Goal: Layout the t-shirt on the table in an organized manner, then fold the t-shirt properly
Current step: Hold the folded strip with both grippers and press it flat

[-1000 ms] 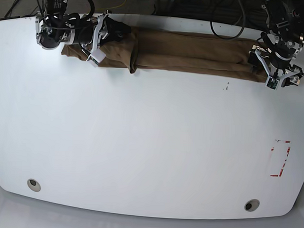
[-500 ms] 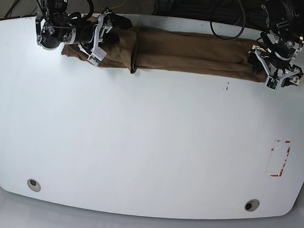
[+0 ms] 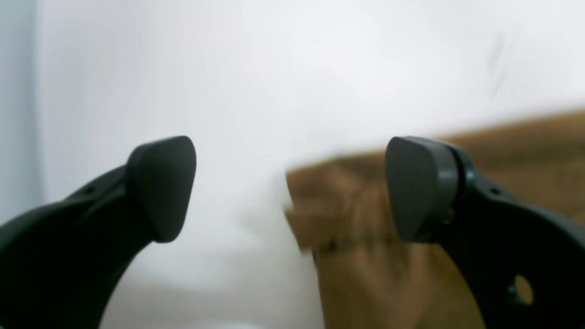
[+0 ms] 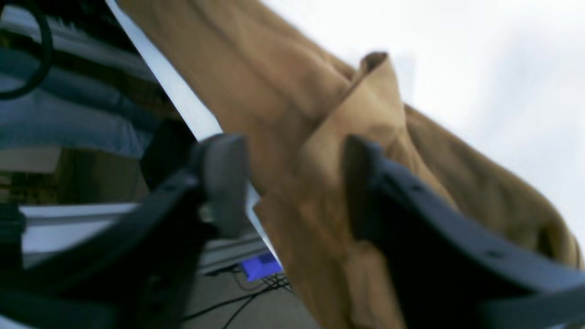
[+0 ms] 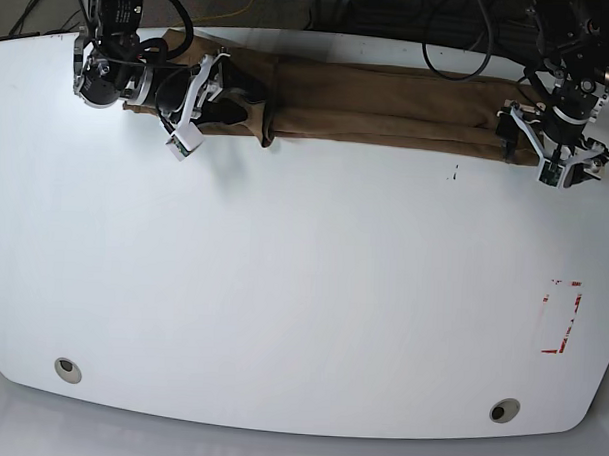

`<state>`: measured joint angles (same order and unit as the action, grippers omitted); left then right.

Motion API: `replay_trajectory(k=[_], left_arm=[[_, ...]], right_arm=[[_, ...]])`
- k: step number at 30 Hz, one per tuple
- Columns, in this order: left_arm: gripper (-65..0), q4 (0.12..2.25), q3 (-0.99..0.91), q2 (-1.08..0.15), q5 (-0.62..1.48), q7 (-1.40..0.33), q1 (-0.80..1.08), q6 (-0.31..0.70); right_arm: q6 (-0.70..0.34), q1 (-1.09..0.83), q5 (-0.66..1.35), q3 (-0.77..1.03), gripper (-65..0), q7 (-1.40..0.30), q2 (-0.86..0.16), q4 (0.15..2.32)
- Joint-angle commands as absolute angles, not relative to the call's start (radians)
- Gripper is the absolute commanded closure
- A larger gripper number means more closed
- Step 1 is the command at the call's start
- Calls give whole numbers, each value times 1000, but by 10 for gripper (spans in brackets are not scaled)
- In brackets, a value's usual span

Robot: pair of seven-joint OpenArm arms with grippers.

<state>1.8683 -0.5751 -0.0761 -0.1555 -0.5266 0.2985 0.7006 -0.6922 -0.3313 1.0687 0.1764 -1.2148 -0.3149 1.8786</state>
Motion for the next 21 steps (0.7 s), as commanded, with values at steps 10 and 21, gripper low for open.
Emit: replay_trajectory(k=[10, 21], left_arm=[[-128, 1940, -582, -85, -145, -510, 300, 698], [-23, 1939, -584, -85, -151, -515, 407, 698]], right_arm=[[-698, -340, 1086, 182, -3, -1196, -325, 1900], [-698, -392, 1061, 185, -8, -1194, -334, 1900]])
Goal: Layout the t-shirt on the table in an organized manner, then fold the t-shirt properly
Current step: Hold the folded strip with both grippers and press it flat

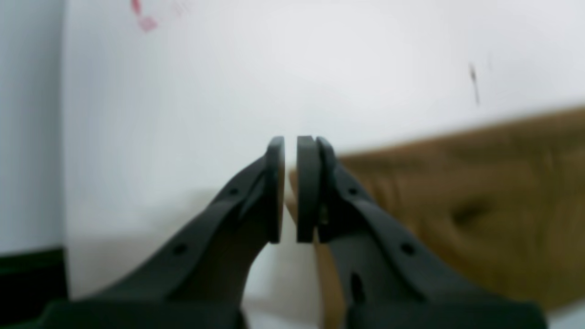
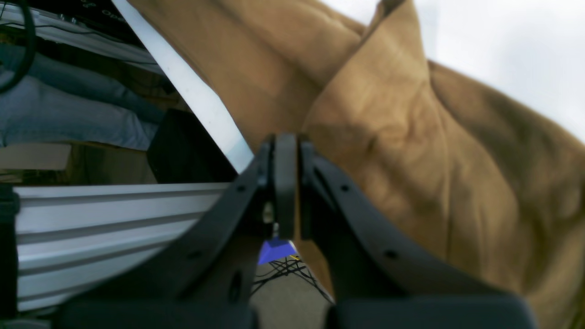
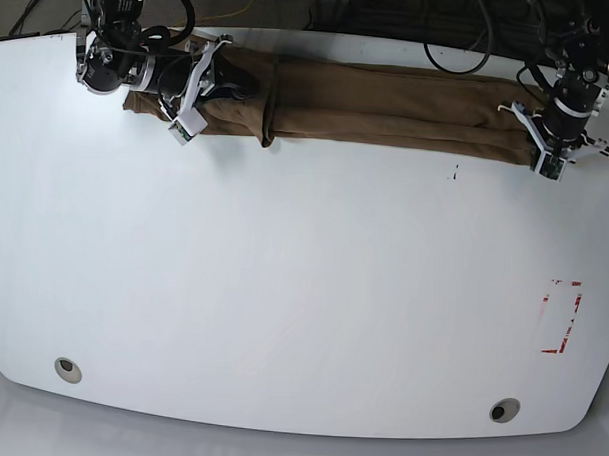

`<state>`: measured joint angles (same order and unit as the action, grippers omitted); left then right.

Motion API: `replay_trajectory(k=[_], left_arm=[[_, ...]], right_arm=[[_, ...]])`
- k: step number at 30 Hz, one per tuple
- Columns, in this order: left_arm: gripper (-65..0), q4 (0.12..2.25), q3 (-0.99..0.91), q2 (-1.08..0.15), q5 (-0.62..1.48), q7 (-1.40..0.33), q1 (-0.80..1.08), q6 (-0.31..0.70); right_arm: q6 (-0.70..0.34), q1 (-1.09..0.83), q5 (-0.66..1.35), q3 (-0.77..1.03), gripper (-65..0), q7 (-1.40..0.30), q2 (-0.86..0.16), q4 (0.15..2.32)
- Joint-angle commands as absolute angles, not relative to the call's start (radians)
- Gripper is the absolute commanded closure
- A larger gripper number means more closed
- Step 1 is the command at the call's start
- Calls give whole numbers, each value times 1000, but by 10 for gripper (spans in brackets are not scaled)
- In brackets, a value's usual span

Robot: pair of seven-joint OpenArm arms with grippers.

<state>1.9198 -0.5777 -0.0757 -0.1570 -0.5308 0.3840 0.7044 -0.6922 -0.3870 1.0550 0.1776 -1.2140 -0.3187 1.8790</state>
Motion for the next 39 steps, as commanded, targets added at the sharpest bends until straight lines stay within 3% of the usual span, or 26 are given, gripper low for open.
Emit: replay_trajectory(k=[1, 14, 22, 30, 39], left_arm=[[-23, 1936, -584, -85, -151, -515, 423, 698], [-23, 1908, -558, -62, -154, -512, 466, 698], [-23, 1893, -447, -62, -154, -512, 470, 698], [-23, 1771, -320, -64, -262, -512, 452, 698], [-23, 1653, -300, -59, -334, -512, 386, 698]], right_arm=[[-698, -394, 1024, 186, -8, -1194, -334, 1900], [-698, -395, 766, 180, -8, -1116, -326, 1894], [-698, -397, 621, 180, -8, -1070, -325, 1885], [-698, -387, 556, 185, -8, -1035, -325, 1801], [-698, -337, 555, 182, -8, -947, -355, 1675]])
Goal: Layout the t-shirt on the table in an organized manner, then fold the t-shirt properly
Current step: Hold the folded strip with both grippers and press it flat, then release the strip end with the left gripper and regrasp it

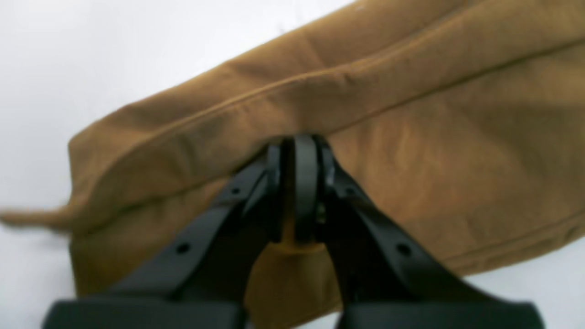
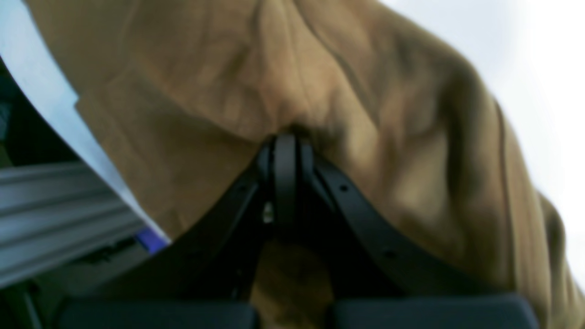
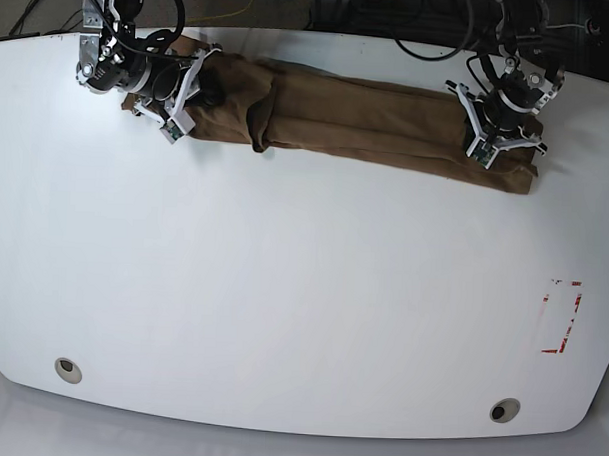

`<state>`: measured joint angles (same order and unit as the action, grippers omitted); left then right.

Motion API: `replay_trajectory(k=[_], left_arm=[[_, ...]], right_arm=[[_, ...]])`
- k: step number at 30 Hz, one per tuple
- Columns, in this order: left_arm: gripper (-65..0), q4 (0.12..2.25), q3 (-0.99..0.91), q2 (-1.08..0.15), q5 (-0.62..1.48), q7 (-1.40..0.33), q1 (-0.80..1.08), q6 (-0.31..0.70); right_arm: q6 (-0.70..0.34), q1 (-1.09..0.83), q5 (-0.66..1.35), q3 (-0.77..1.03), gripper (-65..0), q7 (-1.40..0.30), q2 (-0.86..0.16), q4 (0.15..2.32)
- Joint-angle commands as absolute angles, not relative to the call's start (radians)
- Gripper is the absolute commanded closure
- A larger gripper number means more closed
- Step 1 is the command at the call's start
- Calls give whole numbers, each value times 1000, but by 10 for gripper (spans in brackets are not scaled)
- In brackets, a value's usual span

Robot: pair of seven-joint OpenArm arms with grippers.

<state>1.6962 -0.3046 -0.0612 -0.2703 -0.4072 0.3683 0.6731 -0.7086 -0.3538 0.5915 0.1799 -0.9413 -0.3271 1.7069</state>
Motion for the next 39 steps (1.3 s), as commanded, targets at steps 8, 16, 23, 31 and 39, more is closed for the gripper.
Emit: replay_trajectory(k=[8, 16, 23, 31, 39], left_arm=[[-23, 1607, -289, -62, -340, -516, 303, 698], [-23, 1618, -259, -64, -340, -516, 295, 698], [-25, 1705, -259, -61, -337, -516, 300, 698], [-122, 1799, -265, -58, -332, -561, 297, 698], [-396, 1853, -335, -56, -329, -582, 260, 698]], right_arm=[[-698, -246, 555, 179, -8, -908, -372, 1544], [-698, -137, 555, 147, -9, -908, -412, 1498], [-698, -105, 555, 117, -9, -908, -438, 1498], [-698, -91, 555, 116, -9, -908, -433, 1500], [-698, -90, 555, 114, -9, -908, -430, 1500]])
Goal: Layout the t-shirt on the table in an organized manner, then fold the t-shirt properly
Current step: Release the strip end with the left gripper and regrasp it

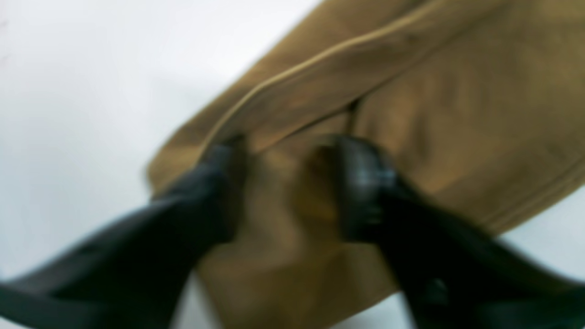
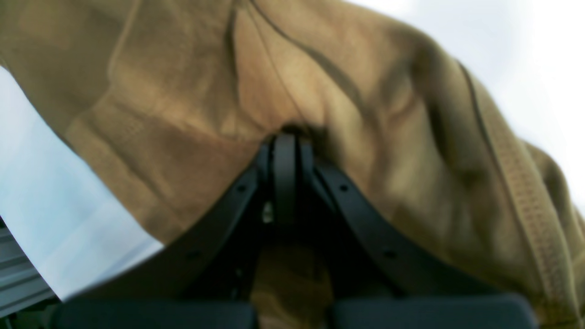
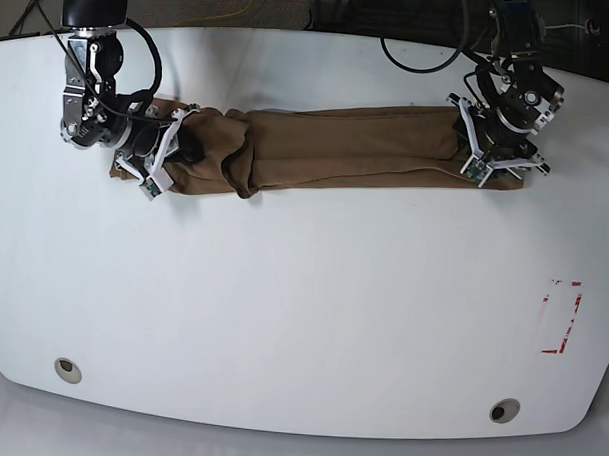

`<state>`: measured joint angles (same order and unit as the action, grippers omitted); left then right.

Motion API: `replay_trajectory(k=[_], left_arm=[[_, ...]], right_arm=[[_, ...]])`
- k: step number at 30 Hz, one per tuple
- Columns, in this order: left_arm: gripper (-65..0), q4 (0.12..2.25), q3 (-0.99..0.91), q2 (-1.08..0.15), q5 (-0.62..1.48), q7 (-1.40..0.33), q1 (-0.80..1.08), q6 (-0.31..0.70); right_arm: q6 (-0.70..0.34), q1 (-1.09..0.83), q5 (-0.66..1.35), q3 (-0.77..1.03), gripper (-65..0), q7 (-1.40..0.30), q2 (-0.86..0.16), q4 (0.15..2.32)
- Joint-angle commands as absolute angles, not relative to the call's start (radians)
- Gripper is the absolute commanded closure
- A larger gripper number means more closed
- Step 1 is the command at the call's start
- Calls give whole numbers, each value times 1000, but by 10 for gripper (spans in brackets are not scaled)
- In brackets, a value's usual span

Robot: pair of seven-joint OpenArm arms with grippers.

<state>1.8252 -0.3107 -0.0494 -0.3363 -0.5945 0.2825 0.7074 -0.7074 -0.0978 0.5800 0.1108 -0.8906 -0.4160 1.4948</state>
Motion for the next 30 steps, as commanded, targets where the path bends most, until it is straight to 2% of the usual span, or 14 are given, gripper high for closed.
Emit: replay_trajectory(k=[1, 5, 9, 19, 30], left_arm=[[-411, 1853, -344, -56, -328, -582, 252, 698], [-476, 1853, -407, -56, -295, -587, 209, 698], [-505, 1853, -506, -61, -219, -621, 173, 698], [-507, 1834, -684, -114, -30, -897, 76, 698], [-507, 1719, -756, -114, 99, -993, 104, 698]], right_arm=[[-698, -90, 555, 114, -9, -908, -430, 1500], [-698, -90, 555, 114, -9, -908, -430, 1500], [-698, -91, 555, 114, -9, -908, -430, 1500], [-698, -93, 556, 114, -9, -908, -426, 1500], [-698, -93, 556, 113, -9, -908, -403, 1500]])
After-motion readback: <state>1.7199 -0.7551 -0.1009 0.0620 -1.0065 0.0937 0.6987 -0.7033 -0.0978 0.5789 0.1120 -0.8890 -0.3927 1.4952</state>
